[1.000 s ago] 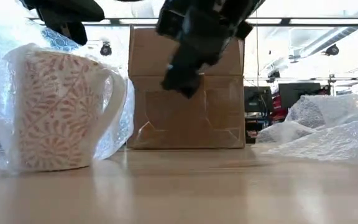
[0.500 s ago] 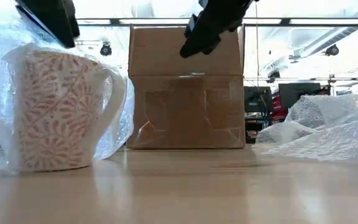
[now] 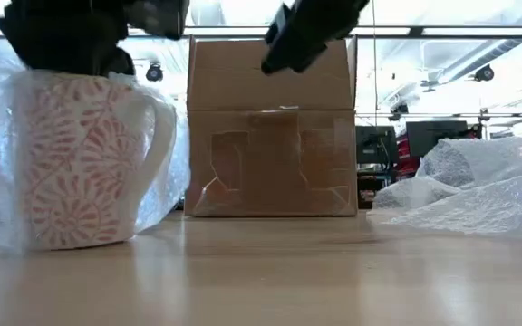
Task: Wrap mug
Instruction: Wrap the orange mug with the bubble wrap
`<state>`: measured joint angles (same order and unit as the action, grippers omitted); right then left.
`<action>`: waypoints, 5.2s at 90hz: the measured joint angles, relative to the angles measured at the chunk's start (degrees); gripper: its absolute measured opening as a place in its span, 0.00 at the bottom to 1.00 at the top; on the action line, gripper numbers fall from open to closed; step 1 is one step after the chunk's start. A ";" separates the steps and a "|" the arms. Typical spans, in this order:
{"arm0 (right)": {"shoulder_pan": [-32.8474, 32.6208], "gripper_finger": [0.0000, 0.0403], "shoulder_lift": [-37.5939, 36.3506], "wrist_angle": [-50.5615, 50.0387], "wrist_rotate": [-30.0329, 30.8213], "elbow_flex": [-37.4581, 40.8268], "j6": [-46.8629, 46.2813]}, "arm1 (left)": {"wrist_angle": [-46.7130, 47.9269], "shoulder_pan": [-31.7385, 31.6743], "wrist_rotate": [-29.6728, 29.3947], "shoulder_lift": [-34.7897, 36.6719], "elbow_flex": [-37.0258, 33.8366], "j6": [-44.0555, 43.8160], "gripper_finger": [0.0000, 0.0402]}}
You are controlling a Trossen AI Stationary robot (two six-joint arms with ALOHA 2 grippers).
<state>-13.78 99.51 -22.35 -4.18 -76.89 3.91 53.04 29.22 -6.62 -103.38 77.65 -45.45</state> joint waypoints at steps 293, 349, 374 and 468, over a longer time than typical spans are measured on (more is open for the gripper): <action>-1.49 0.05 16.05 28.40 2.81 -1.41 1.24 | -13.06 -1.29 -0.89 6.80 -8.59 -1.59 0.00; -2.62 0.05 16.22 28.06 2.36 -1.56 2.74 | -18.50 -1.37 -0.52 7.60 -10.83 -0.16 0.00; -2.58 0.05 15.92 27.56 2.73 -1.55 2.70 | -10.71 -1.11 -1.16 11.95 -5.17 -0.02 0.00; -2.32 0.05 14.55 26.74 3.07 -1.32 2.05 | -23.82 -1.96 -4.80 12.12 -19.75 -1.93 0.00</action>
<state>-16.10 114.06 4.38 -1.10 -78.22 5.96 29.22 27.27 -11.42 -91.26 57.90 -47.38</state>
